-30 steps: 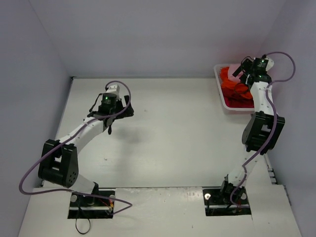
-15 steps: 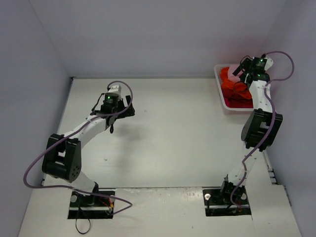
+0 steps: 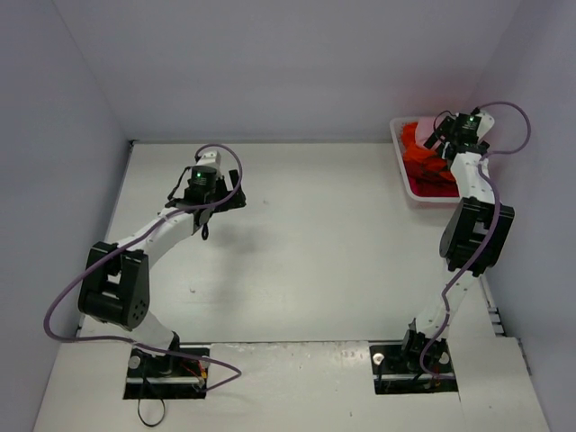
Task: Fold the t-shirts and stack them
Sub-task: Move the tshirt to the center of the board
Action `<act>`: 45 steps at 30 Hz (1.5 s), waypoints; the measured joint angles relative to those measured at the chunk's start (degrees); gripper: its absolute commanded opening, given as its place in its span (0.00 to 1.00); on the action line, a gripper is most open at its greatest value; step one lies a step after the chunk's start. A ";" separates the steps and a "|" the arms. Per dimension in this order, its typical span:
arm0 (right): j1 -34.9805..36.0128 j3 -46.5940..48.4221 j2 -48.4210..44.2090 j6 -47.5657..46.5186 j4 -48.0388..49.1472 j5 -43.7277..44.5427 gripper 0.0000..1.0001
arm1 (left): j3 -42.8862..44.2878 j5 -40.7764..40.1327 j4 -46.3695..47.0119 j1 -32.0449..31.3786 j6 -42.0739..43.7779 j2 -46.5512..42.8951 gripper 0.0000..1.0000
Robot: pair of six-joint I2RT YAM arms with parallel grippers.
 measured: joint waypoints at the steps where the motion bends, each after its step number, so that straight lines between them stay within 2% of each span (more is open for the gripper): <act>1: 0.07 -0.07 0.00 -0.20 0.09 0.00 0.93 | 0.02 -0.04 -0.02 0.00 0.00 0.02 0.86; 19: 2.60 -0.20 2.97 -4.81 10.29 -0.81 0.89 | 0.63 -1.29 1.27 0.00 0.37 3.23 0.86; 26: 3.28 -0.20 5.95 -6.88 12.07 -0.39 0.82 | 1.51 -1.73 1.68 0.00 0.76 4.33 0.86; 28: 3.28 -0.20 6.23 -7.48 12.07 0.04 0.75 | 1.57 -1.73 1.84 0.00 0.76 4.76 0.86; 29: 3.28 -0.20 6.23 -7.65 12.15 0.20 0.67 | 1.57 -1.75 1.90 0.00 0.76 4.96 0.86; 34: 3.28 -0.20 6.23 -8.50 12.98 0.72 0.42 | 1.57 -1.75 2.21 0.00 0.74 5.53 0.83; 35: 3.26 -0.20 6.23 -8.52 13.16 0.72 0.33 | 1.57 -1.75 2.29 0.00 0.74 5.53 0.83; 37: 3.21 -0.20 6.23 -8.57 13.35 0.68 0.22 | 1.57 -1.75 2.69 0.00 0.74 5.53 0.83; 38: 3.26 -0.09 6.23 -8.57 13.33 0.66 0.14 | 1.57 -1.75 2.80 0.00 0.74 5.53 0.83; 41: 3.43 0.87 6.32 -8.59 13.31 0.52 0.06 | 1.57 -1.75 2.99 0.00 0.74 5.53 0.83; 45: 4.28 2.56 6.32 -8.87 13.38 0.50 0.04 | 1.57 -1.75 3.21 0.00 0.74 5.53 0.83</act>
